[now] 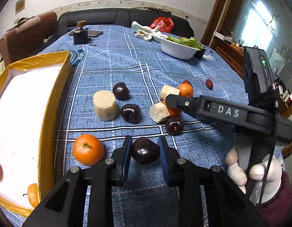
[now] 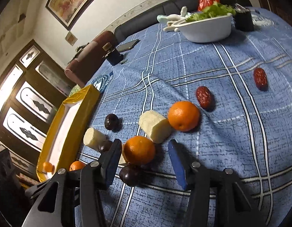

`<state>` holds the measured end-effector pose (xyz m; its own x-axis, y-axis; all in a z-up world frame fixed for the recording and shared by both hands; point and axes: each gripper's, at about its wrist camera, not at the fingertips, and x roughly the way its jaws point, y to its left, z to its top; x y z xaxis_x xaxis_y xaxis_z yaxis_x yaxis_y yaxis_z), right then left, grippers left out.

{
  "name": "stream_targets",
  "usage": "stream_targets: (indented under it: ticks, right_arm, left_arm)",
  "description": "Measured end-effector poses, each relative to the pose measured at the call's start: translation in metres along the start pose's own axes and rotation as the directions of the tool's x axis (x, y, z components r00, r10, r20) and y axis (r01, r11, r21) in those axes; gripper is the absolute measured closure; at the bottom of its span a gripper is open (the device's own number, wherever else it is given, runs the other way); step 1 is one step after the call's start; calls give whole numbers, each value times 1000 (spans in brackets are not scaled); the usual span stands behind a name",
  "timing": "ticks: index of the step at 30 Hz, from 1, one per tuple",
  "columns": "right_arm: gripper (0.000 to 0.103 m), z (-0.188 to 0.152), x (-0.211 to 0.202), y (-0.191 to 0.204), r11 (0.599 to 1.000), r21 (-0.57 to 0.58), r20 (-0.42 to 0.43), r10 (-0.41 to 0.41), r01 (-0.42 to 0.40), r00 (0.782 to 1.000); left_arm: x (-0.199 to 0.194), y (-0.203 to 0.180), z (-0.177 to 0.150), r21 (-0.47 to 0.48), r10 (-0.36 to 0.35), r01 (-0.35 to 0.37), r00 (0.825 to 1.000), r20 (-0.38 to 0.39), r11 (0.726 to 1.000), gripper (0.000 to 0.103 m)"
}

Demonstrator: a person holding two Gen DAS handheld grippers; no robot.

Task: Organize fruits
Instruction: 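Grasp a dark plum with the left tool while the right tool grasps an orange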

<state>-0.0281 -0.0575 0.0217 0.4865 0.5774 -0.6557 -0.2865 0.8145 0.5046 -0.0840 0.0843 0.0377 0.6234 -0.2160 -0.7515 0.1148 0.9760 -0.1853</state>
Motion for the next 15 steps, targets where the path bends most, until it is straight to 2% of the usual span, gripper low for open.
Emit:
stream_targets:
  ticks: [1, 5, 15]
  right_arm:
    - [47, -2, 0, 5, 1000, -27, -3, -4, 4, 1000]
    - [66, -6, -5, 12, 997, -77, 27, -12, 14, 1000]
    - [66, -10, -19, 11, 999, -51, 64, 1, 3, 998]
  left_arm:
    - [-1, 1, -1, -7, -4, 4, 1000, -1, 1000, 76]
    - [-8, 3, -2, -30, -5, 5, 1000, 9, 1000, 76]
    - [-64, 44, -3, -122, 39, -24, 992, 120, 992, 76]
